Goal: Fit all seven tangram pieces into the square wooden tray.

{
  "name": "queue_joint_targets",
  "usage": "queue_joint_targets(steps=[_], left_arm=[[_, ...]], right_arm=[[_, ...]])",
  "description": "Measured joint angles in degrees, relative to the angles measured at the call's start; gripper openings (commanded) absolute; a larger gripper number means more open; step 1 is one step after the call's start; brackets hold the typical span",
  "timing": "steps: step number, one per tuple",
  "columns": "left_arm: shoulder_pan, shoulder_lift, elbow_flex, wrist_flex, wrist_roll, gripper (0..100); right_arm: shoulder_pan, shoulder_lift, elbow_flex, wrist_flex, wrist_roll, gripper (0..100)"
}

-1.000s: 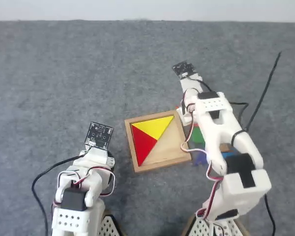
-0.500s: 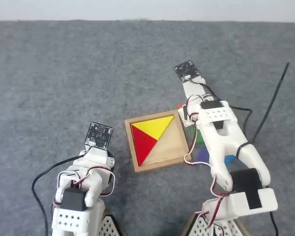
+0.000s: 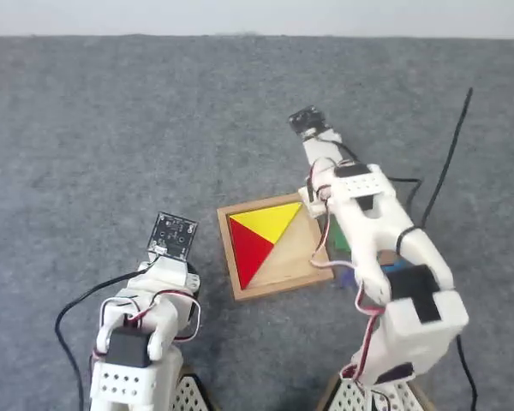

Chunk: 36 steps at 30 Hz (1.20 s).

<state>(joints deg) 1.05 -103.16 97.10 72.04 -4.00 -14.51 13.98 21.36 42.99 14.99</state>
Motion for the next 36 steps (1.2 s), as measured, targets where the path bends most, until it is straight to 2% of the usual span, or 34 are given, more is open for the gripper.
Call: queue_joint_targets(steps=[7,25,31,36], left_arm=[[0.09,0.0,0.0,0.0,0.0,2],[0.0,0.0,0.0,0.0,0.0,2],[0.18,0.0,0.0,0.0,0.0,2],[0.0,0.0,0.0,0.0,0.0,2]], right_arm=[[1.05,3.87,-4.13,3.34,-0.88,14.7],[8.62,3.87,-5.1,3.6,-0.97,14.8],[9.14,3.87,-5.1,3.6,-0.97,14.8],[9.23,3.87,-5.98,6.07,1.85,14.8]])
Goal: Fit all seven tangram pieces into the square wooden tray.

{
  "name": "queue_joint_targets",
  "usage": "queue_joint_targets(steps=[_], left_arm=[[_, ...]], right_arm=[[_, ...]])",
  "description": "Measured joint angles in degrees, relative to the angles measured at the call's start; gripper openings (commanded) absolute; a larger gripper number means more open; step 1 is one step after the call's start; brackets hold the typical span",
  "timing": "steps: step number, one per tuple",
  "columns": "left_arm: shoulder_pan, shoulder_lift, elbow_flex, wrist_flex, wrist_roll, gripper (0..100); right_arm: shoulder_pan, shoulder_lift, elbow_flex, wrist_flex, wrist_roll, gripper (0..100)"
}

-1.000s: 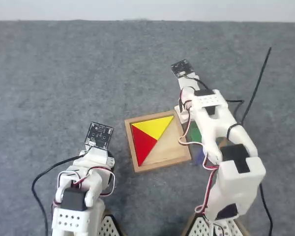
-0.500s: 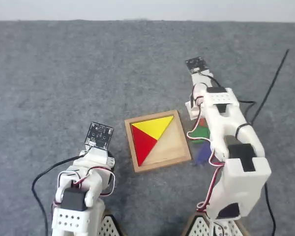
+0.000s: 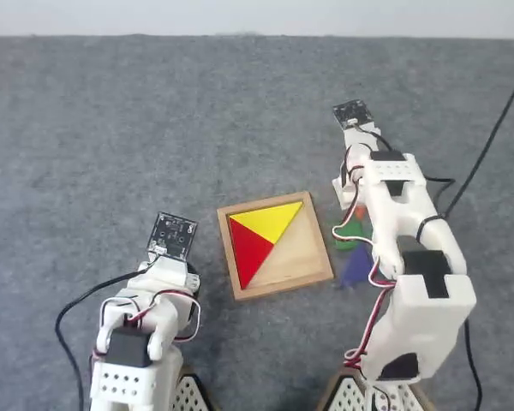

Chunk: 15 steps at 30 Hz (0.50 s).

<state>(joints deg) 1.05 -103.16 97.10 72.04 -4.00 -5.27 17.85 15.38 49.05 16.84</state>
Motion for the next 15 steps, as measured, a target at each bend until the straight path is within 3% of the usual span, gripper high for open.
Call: queue_joint_targets(steps=[5,11,15], left_arm=[[0.18,0.0,0.0,0.0,0.0,2],[0.18,0.0,0.0,0.0,0.0,2],[0.09,0.0,0.0,0.0,0.0,2]], right_arm=[[0.62,0.0,-4.75,7.03,1.14,15.0],[2.64,0.0,-5.54,7.82,1.14,25.8],[2.37,0.0,-5.54,8.26,3.25,25.4]])
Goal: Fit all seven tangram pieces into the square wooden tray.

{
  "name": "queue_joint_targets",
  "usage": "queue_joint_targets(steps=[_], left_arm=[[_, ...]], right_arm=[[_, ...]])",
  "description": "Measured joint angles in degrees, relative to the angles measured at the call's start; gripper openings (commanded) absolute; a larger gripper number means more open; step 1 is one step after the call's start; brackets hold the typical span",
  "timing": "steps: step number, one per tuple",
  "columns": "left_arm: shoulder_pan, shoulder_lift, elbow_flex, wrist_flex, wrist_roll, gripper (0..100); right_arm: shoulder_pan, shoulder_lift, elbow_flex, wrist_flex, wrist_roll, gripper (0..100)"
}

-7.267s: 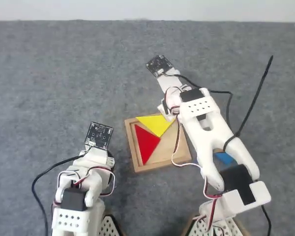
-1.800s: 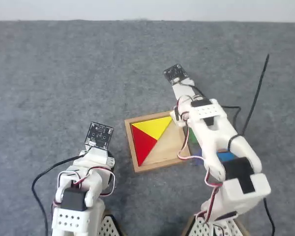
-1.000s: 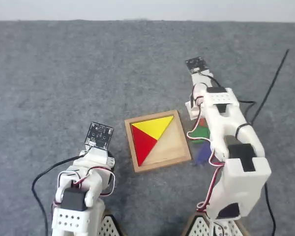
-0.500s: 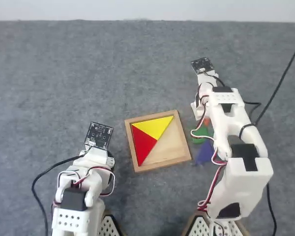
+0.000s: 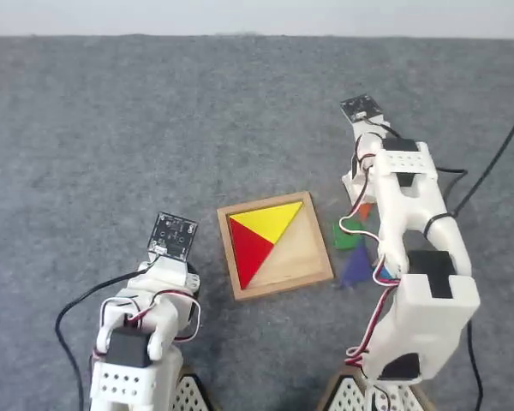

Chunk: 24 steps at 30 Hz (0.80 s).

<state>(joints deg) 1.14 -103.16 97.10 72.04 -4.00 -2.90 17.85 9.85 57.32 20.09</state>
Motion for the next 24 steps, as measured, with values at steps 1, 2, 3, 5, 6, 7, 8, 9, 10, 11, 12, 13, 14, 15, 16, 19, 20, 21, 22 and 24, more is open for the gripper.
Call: queue_joint_targets(steps=[1,2,3,5,6,7,8,9,10,11,12,13,14,15,16,19,20,21,22,24], left_arm=[[0.0,0.0,0.0,0.0,0.0,2],[-0.09,0.0,0.0,0.0,0.0,2],[-0.09,0.0,0.0,0.0,0.0,2],[0.0,0.0,0.0,0.0,0.0,2],[0.0,0.0,0.0,0.0,0.0,2],[0.0,0.0,0.0,0.0,0.0,2],[0.0,0.0,0.0,0.0,0.0,2],[0.0,0.0,0.0,0.0,0.0,2],[0.0,0.0,0.0,0.0,0.0,2],[0.0,0.0,0.0,0.0,0.0,2],[0.0,0.0,0.0,0.0,0.0,2],[0.0,0.0,0.0,0.0,0.0,2],[0.0,0.0,0.0,0.0,0.0,2],[0.0,0.0,0.0,0.0,0.0,2],[0.0,0.0,0.0,0.0,0.0,2],[0.0,0.0,0.0,0.0,0.0,2],[0.0,0.0,0.0,0.0,0.0,2],[0.0,0.0,0.0,0.0,0.0,2],[0.0,0.0,0.0,0.0,0.0,2],[0.0,0.0,0.0,0.0,0.0,2]], right_arm=[[0.18,0.0,0.0,0.0,0.18,25.5],[0.26,0.0,0.0,0.0,0.26,25.5],[0.26,0.0,0.0,0.0,0.35,25.5],[-0.44,0.0,0.0,0.0,0.53,25.5],[-1.14,0.0,0.0,0.0,0.53,25.5],[-2.02,0.0,0.0,0.0,0.53,25.5],[-2.73,0.0,0.0,0.0,0.62,25.5],[-3.16,0.0,0.0,0.0,0.79,25.5],[-3.34,0.0,0.0,0.0,0.88,25.5],[-3.34,0.0,0.0,0.0,0.88,25.4],[-3.16,0.0,0.0,0.0,0.88,25.4],[-3.08,0.0,0.0,0.0,1.41,25.3],[-3.08,0.18,0.0,0.0,2.02,25.3],[-3.08,0.79,0.0,-0.18,2.37,25.3],[-3.25,1.49,0.0,-0.62,2.46,25.3],[-3.16,2.37,0.0,-0.88,2.81,25.3],[-3.16,2.37,-0.44,-0.88,2.81,25.3],[-3.08,2.46,-0.7,-1.05,2.9,25.3],[-3.08,2.46,-0.97,-1.14,3.08,25.3],[-3.08,3.34,-1.58,-1.23,3.08,25.2]])
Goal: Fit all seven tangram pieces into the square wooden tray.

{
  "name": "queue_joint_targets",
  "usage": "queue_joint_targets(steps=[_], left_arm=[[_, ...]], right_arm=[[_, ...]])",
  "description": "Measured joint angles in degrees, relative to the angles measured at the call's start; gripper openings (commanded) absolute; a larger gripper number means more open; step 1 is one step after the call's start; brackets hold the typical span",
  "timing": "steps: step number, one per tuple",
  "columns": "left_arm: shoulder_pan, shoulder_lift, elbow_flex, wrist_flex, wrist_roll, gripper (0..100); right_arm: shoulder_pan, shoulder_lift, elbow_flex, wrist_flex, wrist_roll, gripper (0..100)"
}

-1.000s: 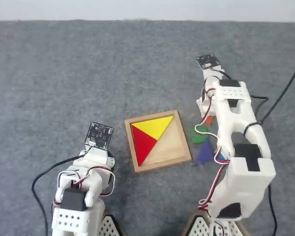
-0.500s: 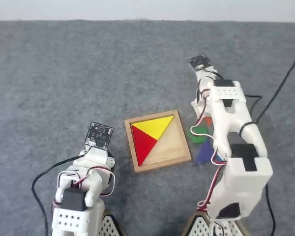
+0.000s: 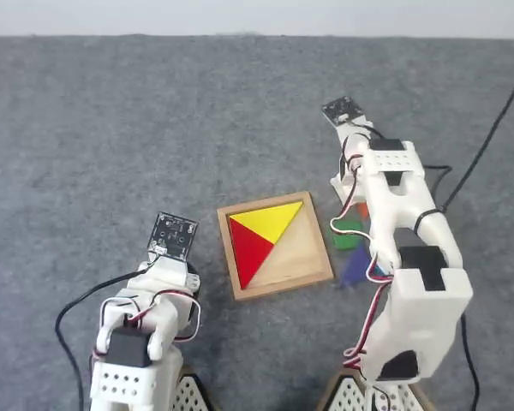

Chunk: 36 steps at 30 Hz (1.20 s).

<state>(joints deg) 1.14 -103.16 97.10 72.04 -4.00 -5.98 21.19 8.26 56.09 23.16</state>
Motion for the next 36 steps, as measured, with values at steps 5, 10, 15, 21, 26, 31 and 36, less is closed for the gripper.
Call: queue_joint_targets(steps=[5,10,15,21,26,31,36], left_arm=[[0.0,0.0,0.0,0.0,0.0,2],[0.0,0.0,0.0,0.0,0.0,2],[0.0,0.0,0.0,0.0,0.0,2],[0.0,0.0,0.0,0.0,0.0,2],[0.0,0.0,0.0,0.0,0.0,2],[0.0,0.0,0.0,0.0,0.0,2],[0.0,0.0,0.0,0.0,0.0,2]], right_arm=[[-0.18,1.76,-0.09,0.0,0.09,18.1],[0.18,1.76,-0.18,-0.09,0.18,11.7],[0.18,1.67,-0.18,-0.26,0.18,11.1],[0.18,1.67,-0.26,0.53,-0.62,11.1],[0.09,-0.09,-0.18,3.43,-1.23,11.1],[-0.88,-6.86,1.14,6.59,-2.81,11.0],[-6.59,-16.7,8.88,6.59,-4.22,11.0]])
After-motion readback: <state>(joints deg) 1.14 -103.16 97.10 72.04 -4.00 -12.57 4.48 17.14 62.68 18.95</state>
